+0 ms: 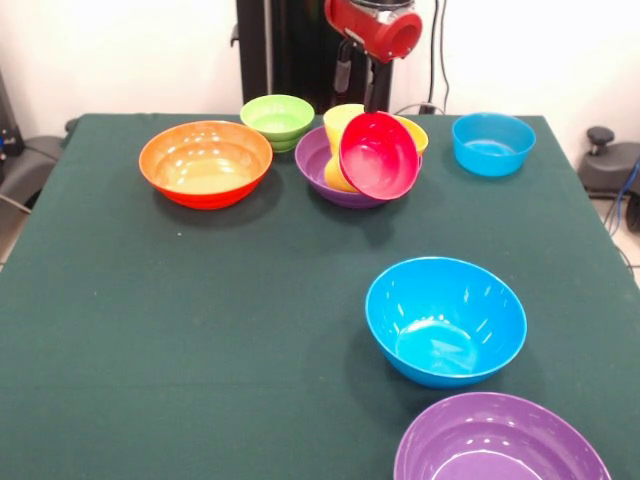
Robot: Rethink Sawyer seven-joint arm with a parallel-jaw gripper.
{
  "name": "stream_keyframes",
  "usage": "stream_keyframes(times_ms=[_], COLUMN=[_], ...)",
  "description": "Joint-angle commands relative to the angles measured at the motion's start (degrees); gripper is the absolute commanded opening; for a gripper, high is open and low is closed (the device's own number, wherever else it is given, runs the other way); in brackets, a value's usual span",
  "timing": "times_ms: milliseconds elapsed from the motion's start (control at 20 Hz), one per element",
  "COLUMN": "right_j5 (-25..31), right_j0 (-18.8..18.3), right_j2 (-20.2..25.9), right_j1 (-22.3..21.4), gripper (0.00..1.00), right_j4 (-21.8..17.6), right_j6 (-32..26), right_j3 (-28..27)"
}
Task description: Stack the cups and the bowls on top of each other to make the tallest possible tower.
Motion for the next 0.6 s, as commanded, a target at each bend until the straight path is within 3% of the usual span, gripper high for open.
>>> stream_keyframes(times_ms=[50, 600], right_j5=[7.16, 11.29], right_j0=[-1.91, -12.73], right_j2=[2.67, 7.66], right_j1=[0.47, 6.07], gripper=[1.00, 1.00], right_j4=[-5.01, -13.45], right_j6=[-2.18, -12.78], right_j3=[-2.20, -13.99])
